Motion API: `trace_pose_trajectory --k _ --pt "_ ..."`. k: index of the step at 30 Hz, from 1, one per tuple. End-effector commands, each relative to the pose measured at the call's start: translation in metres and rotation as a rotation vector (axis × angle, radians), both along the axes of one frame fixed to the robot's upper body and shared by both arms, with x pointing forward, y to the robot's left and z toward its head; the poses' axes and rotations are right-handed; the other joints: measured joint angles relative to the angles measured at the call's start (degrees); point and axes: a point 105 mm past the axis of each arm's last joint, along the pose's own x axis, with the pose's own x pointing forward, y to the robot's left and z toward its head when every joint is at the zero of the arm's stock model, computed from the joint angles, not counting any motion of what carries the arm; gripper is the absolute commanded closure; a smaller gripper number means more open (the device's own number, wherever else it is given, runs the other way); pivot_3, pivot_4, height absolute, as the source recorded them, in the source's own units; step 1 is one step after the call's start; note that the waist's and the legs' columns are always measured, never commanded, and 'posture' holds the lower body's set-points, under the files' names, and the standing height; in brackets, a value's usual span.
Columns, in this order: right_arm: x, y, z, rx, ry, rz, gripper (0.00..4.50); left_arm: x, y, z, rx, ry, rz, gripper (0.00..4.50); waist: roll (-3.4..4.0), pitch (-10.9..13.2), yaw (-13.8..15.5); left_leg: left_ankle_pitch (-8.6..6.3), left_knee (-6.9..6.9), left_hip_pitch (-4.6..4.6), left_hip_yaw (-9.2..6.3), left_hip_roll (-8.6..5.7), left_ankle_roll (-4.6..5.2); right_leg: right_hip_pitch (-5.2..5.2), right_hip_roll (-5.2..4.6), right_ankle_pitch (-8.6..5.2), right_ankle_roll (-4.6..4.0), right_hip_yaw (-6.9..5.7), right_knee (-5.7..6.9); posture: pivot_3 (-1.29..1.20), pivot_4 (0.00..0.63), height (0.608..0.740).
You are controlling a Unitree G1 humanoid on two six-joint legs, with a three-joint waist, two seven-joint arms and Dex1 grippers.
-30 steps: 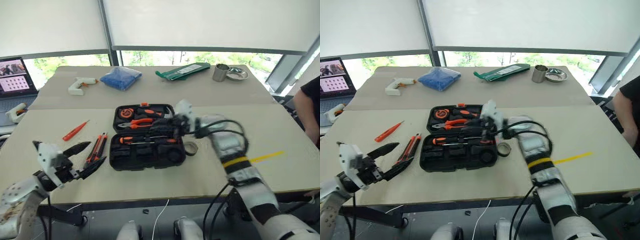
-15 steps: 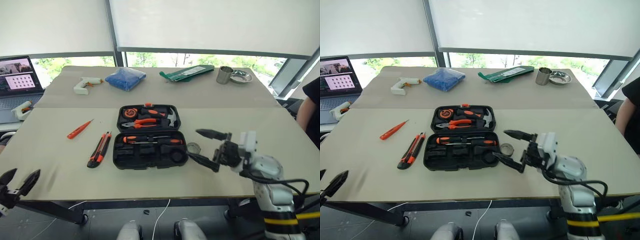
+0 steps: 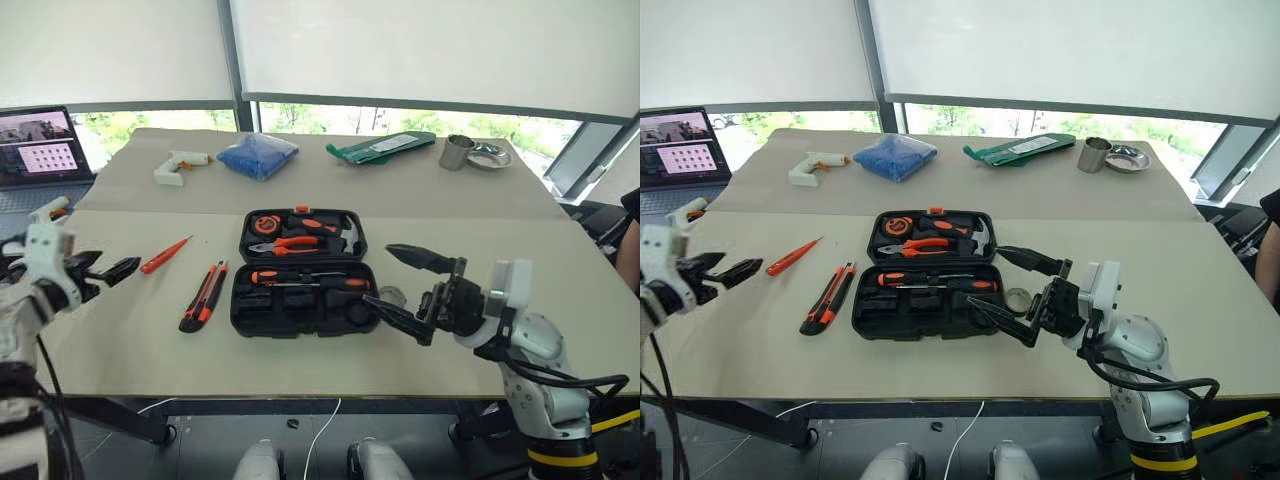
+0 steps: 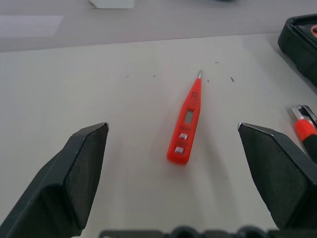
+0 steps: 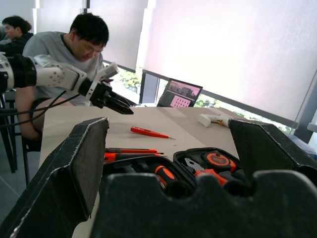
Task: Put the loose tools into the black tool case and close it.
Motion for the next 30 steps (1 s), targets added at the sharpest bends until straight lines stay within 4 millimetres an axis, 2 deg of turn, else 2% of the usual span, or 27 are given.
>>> trace_pose_trajectory --k 1,5,10,12,13,14,18,21,22,23,24,26,27,28,30 --pt "0.001 -0.009 0.009 -0.009 -0.048 -0.062 0.02 0.024 -0.007 -0.005 0.073 0.060 0.016 0.00 -0.04 0.01 0.02 -0.01 0.00 -0.05 -0.01 -0.02 0.02 -0.02 0.00 0.01 0.01 -0.01 -0.03 0.00 0.150 0.740" --pt "-0.003 -0.011 0.011 -0.020 -0.055 -0.091 0.02 0.036 -0.019 -0.019 0.092 0.128 0.016 0.00 -0.06 0.02 -0.75 -0.11 -0.01 -0.07 -0.01 -0.06 0.17 -0.02 -0.01 -0.02 0.05 0.03 -0.05 0.00 0.150 0.740" --pt "-0.008 -0.014 0.013 -0.026 -0.063 -0.127 0.02 0.034 -0.021 -0.041 0.094 0.236 0.028 0.00 -0.11 0.05 -1.35 -0.14 0.00 -0.09 -0.07 -0.03 0.21 -0.04 0.01 -0.04 0.08 0.00 0.02 0.00 0.150 0.740" --pt "-0.010 -0.015 0.012 -0.030 -0.063 -0.136 0.00 0.033 -0.019 -0.043 0.082 0.228 0.047 0.54 -0.11 0.05 -1.37 -0.13 0.02 -0.03 -0.06 -0.06 0.21 0.00 -0.02 -0.07 0.15 0.03 0.05 0.00 0.150 0.740" --pt "-0.011 -0.016 0.012 -0.032 -0.062 -0.140 0.00 0.033 -0.019 -0.044 0.068 0.223 0.055 0.66 -0.11 0.04 -1.36 -0.13 0.04 -0.01 -0.07 -0.05 0.20 0.02 -0.01 -0.17 0.31 0.03 0.06 0.00 0.150 0.740" --pt "-0.012 -0.016 0.011 -0.035 -0.060 -0.143 0.00 0.032 -0.019 -0.047 0.063 0.225 0.057 1.19 -0.11 0.04 -1.36 -0.13 0.05 0.01 -0.08 -0.05 0.20 0.03 -0.01 -0.20 0.36 0.03 0.07 0.00 0.150 0.740" --pt "-0.013 -0.017 0.009 -0.048 -0.052 -0.145 0.00 0.031 -0.024 -0.054 0.026 0.231 0.045 2.49 -0.11 0.04 -1.29 -0.11 0.12 0.01 -0.07 -0.05 0.18 0.04 -0.02 -0.20 0.37 0.03 0.11 0.00 0.150 0.740" --pt "-0.012 -0.018 0.008 -0.054 -0.051 -0.149 0.00 0.031 -0.025 -0.056 0.008 0.228 0.046 3.64 -0.11 0.04 -1.18 -0.11 0.13 0.02 -0.07 -0.06 0.18 0.07 -0.03 -0.19 0.35 0.03 0.12 0.00 0.150 0.740" --pt "-0.011 -0.019 0.008 -0.056 -0.051 -0.150 0.00 0.031 -0.025 -0.057 0.003 0.224 0.047 3.94 -0.11 0.04 -1.13 -0.11 0.14 0.02 -0.08 -0.06 0.18 0.07 -0.03 -0.18 0.33 0.03 0.12 0.00 0.150 0.740" --pt "-0.011 -0.019 0.008 -0.058 -0.050 -0.149 0.00 0.031 -0.025 -0.056 -0.001 0.208 0.039 4.03 -0.11 0.04 -1.09 -0.11 0.14 0.02 -0.08 -0.06 0.17 0.08 -0.04 -0.17 0.33 0.03 0.11 0.00 0.150 0.740" --pt "-0.011 -0.020 0.007 -0.064 -0.050 -0.146 0.00 0.034 -0.024 -0.047 0.010 0.143 0.032 4.03 -0.11 0.04 -1.10 -0.11 0.15 0.02 -0.08 -0.07 0.17 0.08 -0.04 -0.16 0.31 0.03 0.11 0.00 0.150 0.740" --pt "-0.012 -0.019 0.005 -0.079 -0.051 -0.131 0.00 0.040 -0.024 -0.017 -0.010 -0.025 0.013 4.03 -0.13 0.05 -1.10 -0.11 0.14 0.02 -0.07 -0.07 0.18 0.08 -0.04 -0.14 0.27 0.04 0.11 0.00 0.150 0.740" --pt "-0.013 -0.020 0.005 -0.090 -0.051 -0.115 0.00 0.043 -0.031 0.006 -0.033 -0.121 -0.059 4.03 -0.17 0.07 -1.08 -0.11 0.15 -0.01 -0.09 -0.05 0.17 0.06 -0.03 -0.09 0.19 0.02 0.10 0.00 0.150 0.740" --pt "-0.015 -0.020 0.005 -0.098 -0.051 -0.104 0.00 0.043 -0.036 0.021 -0.046 -0.178 -0.113 4.03 -0.25 0.11 -1.02 -0.11 0.16 -0.02 -0.11 -0.04 0.17 0.05 -0.03 -0.05 0.12 0.00 0.11 0.00 0.150 0.740" --pt "-0.017 -0.024 0.007 -0.120 -0.072 -0.081 0.00 0.031 -0.070 0.046 0.014 -0.236 -0.455 4.03 -0.34 0.16 -0.84 -0.10 0.18 -0.09 -0.13 -0.04 0.16 0.02 -0.02 -0.04 0.10 -0.03 0.11 0.00 0.150 0.740"
